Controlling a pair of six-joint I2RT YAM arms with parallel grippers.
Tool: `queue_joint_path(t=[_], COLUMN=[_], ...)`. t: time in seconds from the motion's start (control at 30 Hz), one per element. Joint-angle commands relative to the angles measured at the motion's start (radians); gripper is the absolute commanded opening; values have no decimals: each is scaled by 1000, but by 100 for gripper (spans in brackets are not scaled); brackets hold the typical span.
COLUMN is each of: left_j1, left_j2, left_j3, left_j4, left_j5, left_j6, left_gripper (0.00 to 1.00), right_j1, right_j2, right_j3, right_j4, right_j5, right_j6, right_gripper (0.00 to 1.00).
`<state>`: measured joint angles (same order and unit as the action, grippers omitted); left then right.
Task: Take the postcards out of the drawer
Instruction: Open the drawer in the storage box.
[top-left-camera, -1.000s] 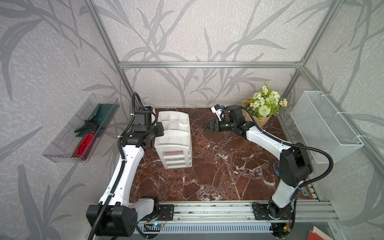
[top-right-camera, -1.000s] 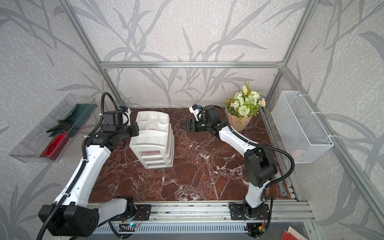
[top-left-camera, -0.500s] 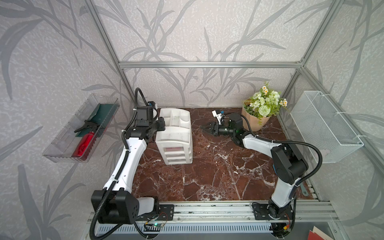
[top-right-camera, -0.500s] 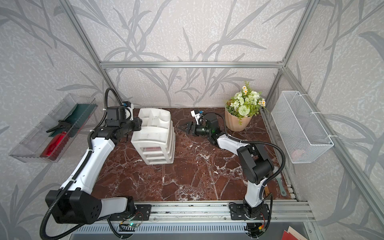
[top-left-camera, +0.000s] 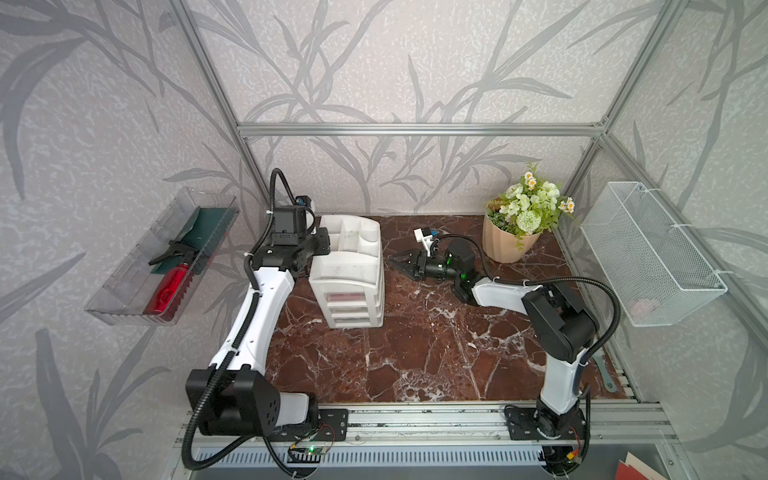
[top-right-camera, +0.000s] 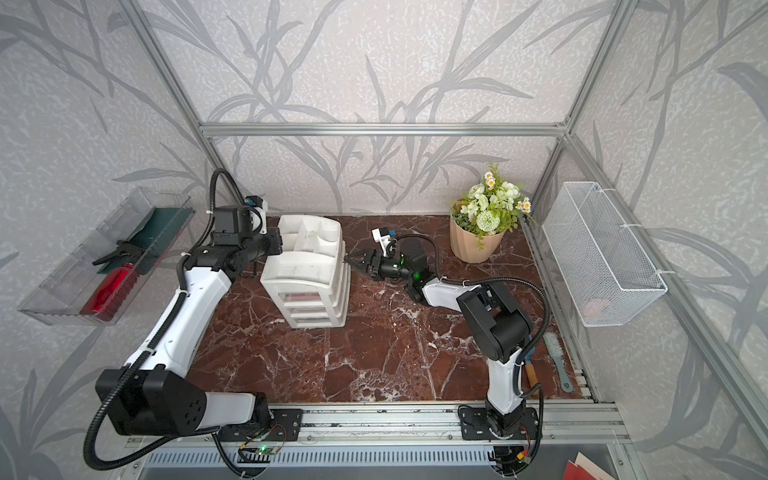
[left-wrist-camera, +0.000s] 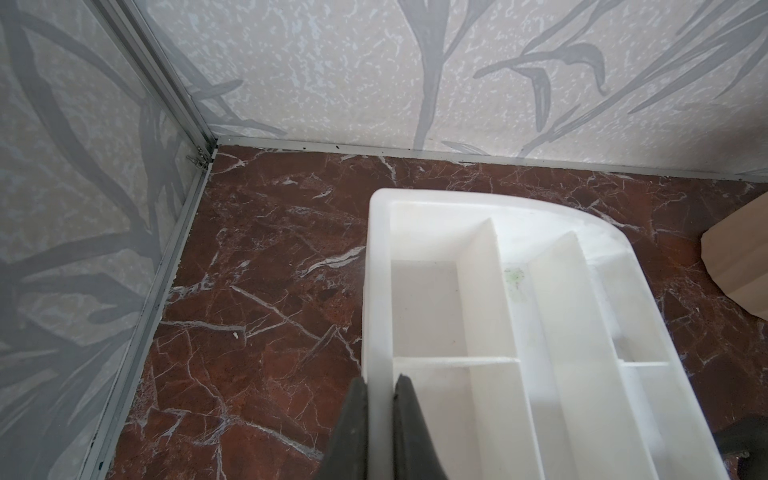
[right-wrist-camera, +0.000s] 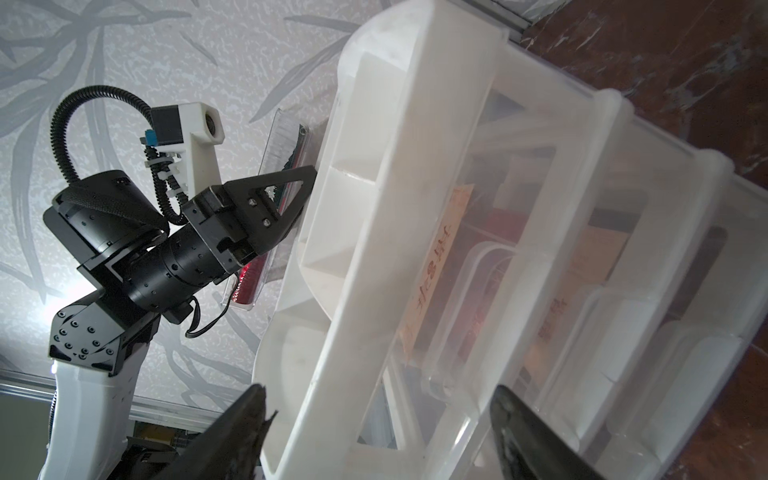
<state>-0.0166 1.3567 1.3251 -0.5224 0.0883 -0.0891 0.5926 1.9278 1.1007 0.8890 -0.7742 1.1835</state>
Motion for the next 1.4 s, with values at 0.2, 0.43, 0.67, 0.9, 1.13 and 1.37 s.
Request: queue_joint_path(t=[0.2, 0.43, 0.67, 0.9, 1.13, 1.37], left_j1=[4, 4, 3, 4, 4, 4], left_j2=[29, 22, 25, 28, 29, 38], left_j3=[-9, -25, -21, -5, -7, -10], left_j4=[-2, 8, -13, -49, -62, -63], left_j5=[15, 20, 22, 0, -1, 7], left_j6=[22, 31, 21, 16, 14, 9], left_gripper=[0, 0, 9, 21, 20, 8], right_j1=[36, 50, 61, 62, 66, 72], right_j2=[59, 81, 99, 105, 108, 111], right_j3=[6, 16, 39, 54, 57, 75], right_j4=[139, 159, 163, 160, 165, 152], right_j5=[47, 66, 69, 66, 62, 57], right_j6=[85, 100, 109, 108, 109, 107], right_gripper=[84, 84, 84, 84, 84, 84])
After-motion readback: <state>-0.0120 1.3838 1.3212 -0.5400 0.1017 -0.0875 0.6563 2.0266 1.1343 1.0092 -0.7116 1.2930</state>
